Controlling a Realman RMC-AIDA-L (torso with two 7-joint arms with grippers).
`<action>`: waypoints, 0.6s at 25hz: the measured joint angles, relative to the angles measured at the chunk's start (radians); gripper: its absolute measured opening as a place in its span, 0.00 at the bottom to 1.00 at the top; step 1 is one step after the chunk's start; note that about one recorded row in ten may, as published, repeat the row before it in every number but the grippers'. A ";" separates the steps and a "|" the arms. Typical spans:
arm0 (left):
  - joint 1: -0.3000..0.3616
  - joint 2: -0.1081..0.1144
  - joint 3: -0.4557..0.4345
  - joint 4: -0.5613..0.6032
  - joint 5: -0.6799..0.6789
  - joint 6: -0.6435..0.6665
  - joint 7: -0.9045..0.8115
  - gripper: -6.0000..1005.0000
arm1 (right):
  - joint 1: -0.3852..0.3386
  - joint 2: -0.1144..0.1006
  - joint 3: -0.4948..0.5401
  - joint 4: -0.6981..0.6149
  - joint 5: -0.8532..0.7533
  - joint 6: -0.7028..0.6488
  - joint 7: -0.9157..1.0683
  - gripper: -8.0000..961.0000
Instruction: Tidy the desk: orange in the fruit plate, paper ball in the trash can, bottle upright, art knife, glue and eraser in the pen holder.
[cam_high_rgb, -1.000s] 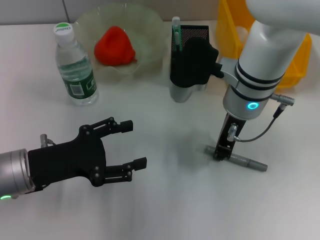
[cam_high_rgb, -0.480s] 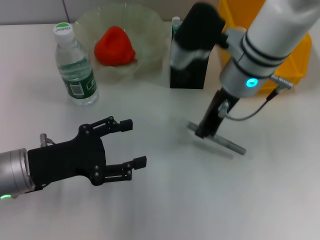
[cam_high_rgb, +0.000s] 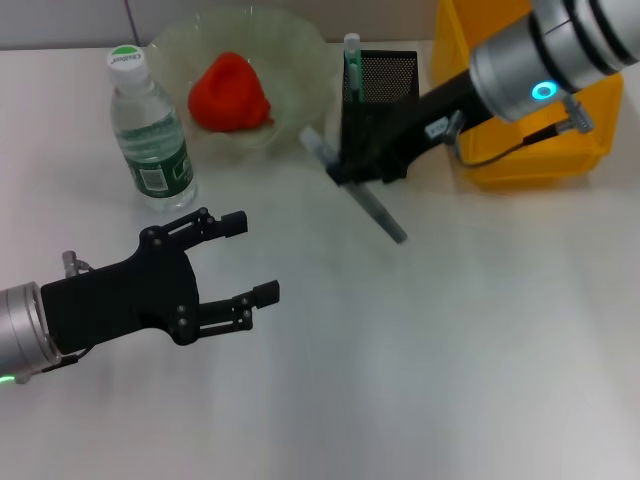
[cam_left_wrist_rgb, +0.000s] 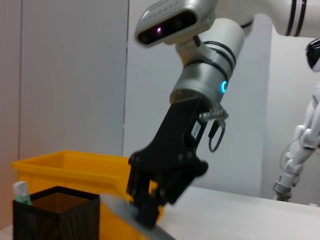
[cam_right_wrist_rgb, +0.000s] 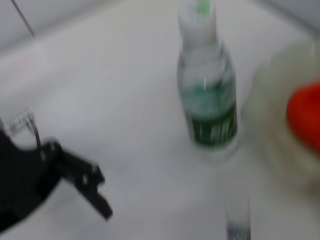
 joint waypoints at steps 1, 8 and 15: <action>0.000 0.000 0.000 0.000 0.000 0.000 0.000 0.86 | -0.019 0.000 0.059 0.005 0.045 0.010 -0.067 0.15; -0.002 -0.007 -0.043 -0.018 -0.017 -0.027 0.031 0.86 | -0.101 -0.002 0.151 0.012 0.239 0.053 -0.232 0.16; -0.002 -0.007 -0.046 -0.043 -0.057 -0.032 0.067 0.86 | -0.143 -0.002 0.215 0.065 0.396 0.109 -0.355 0.16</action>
